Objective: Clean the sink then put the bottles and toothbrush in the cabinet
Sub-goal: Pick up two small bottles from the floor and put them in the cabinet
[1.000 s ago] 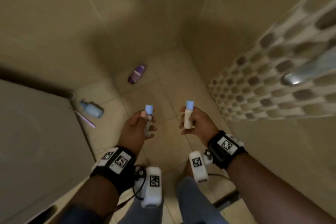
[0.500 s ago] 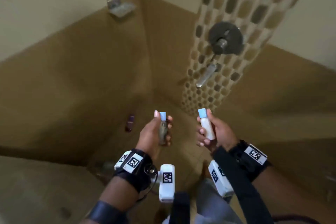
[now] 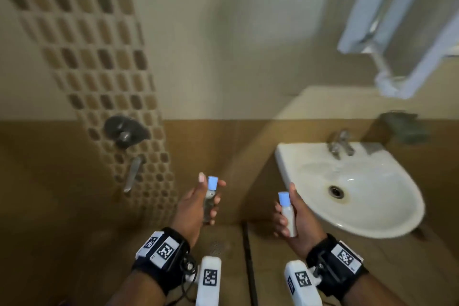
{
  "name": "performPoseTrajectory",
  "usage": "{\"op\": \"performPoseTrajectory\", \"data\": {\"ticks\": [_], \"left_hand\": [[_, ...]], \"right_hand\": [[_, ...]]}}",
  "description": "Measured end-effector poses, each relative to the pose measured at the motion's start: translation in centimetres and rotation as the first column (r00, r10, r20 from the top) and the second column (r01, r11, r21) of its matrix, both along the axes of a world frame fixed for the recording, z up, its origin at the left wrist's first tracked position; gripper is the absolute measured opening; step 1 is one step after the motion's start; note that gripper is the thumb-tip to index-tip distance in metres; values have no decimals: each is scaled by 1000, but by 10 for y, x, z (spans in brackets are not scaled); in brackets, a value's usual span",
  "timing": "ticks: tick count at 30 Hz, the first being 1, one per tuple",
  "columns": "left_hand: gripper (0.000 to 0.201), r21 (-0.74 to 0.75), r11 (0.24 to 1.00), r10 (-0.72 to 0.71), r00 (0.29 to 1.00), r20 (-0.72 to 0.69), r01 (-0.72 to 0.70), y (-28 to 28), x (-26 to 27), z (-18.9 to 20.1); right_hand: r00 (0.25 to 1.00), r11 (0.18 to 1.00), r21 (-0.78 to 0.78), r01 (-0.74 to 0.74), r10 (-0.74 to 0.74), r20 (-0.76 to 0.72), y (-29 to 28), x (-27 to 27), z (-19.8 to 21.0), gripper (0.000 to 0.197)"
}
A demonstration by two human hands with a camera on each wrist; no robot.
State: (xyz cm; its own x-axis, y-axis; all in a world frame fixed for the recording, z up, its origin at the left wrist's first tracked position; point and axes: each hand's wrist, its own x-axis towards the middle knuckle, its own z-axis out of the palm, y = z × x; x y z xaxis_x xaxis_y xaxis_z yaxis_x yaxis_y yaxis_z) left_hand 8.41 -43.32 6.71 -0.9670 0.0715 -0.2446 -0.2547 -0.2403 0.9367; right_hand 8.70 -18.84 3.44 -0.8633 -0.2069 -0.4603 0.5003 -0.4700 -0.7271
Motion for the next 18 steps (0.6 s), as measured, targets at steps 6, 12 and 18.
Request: {"op": "performPoseTrajectory", "data": {"ticks": [6,12,18], "left_hand": [[50,-245,921,-345,927,-150,303,150,-42,28],[19,-328,841,-514,825,-234,431,340,-75,56],[43,-330,903,-388,849,-358,274,463,-125,124]], "right_hand": [[977,985,-113,128,-145,-157,138,-5,25,79],[930,974,-88,209,-226,-289,291,-25,47,84],[886,953,29,302,-269,-379,421,-71,82,61]]}}
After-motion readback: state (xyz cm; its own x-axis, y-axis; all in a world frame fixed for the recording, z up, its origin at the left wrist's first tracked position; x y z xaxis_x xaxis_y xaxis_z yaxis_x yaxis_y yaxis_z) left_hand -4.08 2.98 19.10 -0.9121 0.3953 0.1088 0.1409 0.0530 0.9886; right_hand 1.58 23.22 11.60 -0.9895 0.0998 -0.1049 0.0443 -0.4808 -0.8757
